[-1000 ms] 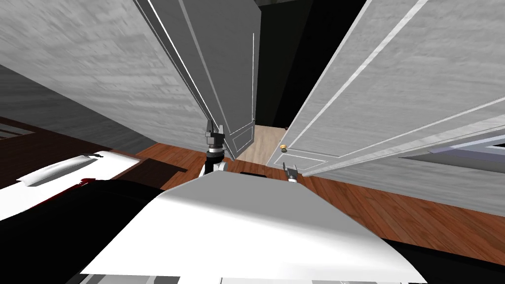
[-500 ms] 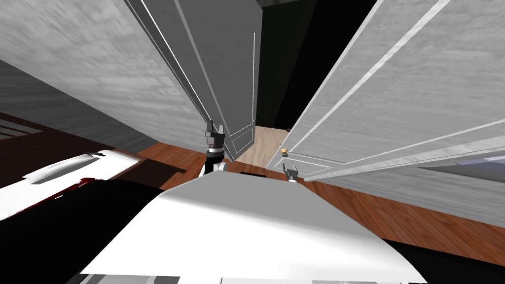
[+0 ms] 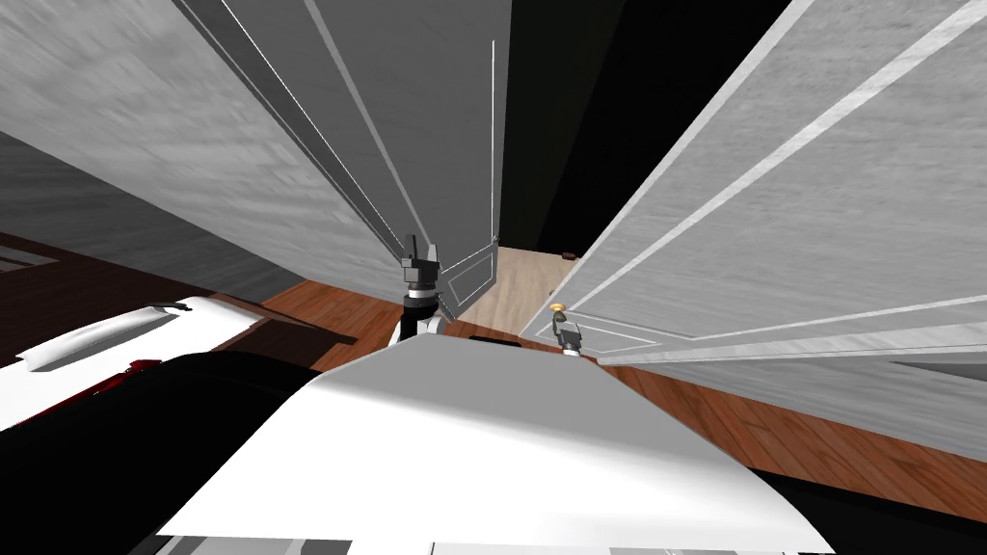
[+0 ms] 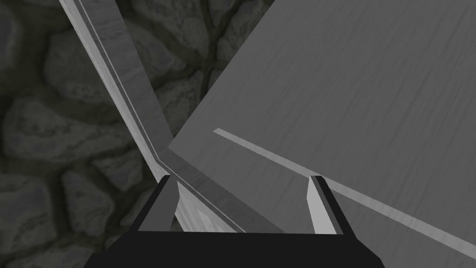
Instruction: Push the door open
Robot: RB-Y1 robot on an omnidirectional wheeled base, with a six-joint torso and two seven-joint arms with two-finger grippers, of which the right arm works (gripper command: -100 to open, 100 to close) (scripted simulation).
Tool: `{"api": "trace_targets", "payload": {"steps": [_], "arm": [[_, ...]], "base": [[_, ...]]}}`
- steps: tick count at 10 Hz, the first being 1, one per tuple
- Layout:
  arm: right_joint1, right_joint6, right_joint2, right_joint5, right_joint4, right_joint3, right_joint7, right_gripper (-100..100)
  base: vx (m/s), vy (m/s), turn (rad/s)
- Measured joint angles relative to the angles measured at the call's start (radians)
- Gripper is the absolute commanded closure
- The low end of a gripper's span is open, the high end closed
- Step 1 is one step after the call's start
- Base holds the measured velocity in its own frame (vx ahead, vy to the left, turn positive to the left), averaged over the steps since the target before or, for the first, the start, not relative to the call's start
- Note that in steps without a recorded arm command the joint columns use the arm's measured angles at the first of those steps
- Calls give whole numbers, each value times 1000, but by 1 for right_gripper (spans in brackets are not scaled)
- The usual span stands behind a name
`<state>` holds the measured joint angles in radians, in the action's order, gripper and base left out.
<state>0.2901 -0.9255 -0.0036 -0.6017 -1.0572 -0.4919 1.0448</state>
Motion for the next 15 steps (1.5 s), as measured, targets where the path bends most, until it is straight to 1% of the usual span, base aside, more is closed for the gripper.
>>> {"api": "trace_targets", "payload": {"steps": [2, 3, 9, 11, 12, 15], "arm": [[-5, 5, 35, 1, 2, -1, 6, -100], [-6, 6, 37, 0, 1, 0, 6, 100], [-10, 7, 36, 0, 2, 2, 6, 100], [-15, 8, 32, 9, 11, 5, -21, 100], [-13, 11, 32, 14, 8, 8, -39, 100], [-24, 11, 25, 39, 23, 14, -107, 100]], "base": [[136, -28, 14], [-11, 6, 9], [-4, 2, 5], [16, -1, 2], [16, -4, -1], [25, -5, 4]]}}
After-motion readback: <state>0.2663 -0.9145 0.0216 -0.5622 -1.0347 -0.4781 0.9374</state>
